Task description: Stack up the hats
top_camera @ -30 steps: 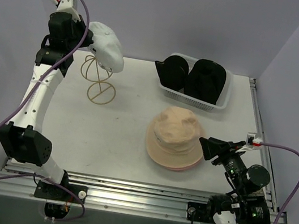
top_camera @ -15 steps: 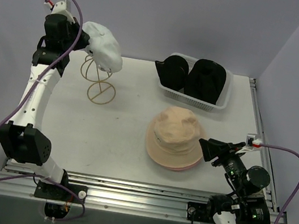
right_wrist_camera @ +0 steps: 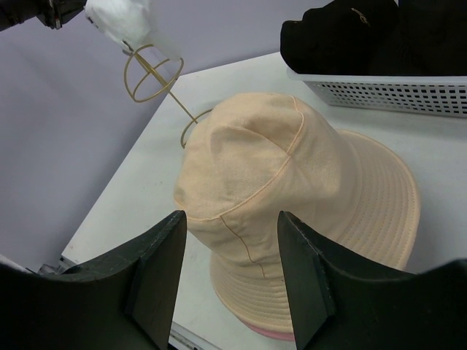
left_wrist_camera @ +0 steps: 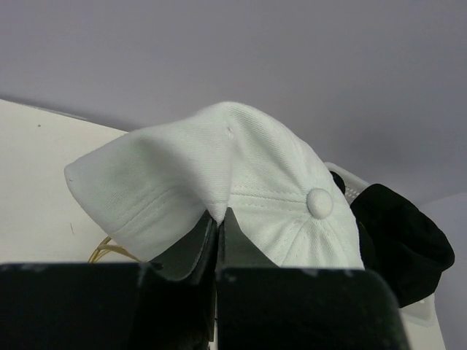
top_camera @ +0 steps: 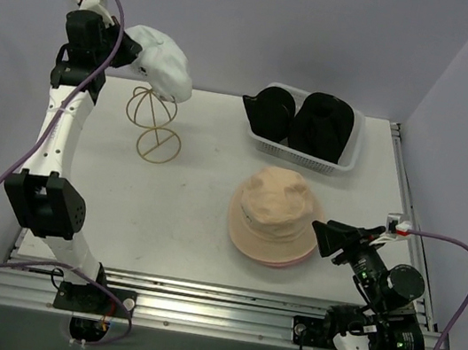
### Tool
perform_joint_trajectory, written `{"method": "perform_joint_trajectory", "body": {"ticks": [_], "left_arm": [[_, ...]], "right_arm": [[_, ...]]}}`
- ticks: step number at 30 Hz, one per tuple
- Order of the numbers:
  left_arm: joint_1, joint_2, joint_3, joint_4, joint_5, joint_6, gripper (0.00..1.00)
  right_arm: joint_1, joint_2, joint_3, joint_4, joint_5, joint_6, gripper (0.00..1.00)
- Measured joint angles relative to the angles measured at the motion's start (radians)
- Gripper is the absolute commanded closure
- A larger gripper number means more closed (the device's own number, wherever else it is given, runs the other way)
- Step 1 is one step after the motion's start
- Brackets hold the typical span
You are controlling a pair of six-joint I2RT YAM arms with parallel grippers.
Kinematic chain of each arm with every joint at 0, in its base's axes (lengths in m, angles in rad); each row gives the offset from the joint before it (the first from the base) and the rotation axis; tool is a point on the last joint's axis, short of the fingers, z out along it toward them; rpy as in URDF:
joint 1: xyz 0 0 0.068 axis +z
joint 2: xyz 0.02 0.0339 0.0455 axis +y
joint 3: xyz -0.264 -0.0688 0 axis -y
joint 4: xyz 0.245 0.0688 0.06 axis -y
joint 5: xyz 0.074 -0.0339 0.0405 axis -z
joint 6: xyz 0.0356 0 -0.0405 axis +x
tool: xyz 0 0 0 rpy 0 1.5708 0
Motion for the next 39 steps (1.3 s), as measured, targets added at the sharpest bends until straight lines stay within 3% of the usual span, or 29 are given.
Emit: {"method": "perform_joint_trajectory", "body": {"ticks": [7, 20, 31, 39], "left_arm": [[0.003, 0.083, 0.123, 0.015, 0.095, -0.048, 0.98], [0.002, 0.089, 0.077, 0.251, 0.244, -0.142, 0.98], [0.002, 0.196, 0.100, 0.413, 0.342, -0.274, 0.98], [0.013, 0.163, -0.066, 0.379, 0.293, -0.272, 0.98]], "right_arm": [[0.000, 0.001, 0.010, -0.009, 0.000, -0.024, 0.51], [0.000, 0.003, 0.011, -0.014, -0.001, -0.042, 0.51], [-0.001, 0.006, 0.012, -0.014, -0.001, -0.042, 0.51], [-0.006, 0.008, 0.012, -0.014, -0.002, -0.042, 0.51]]}}
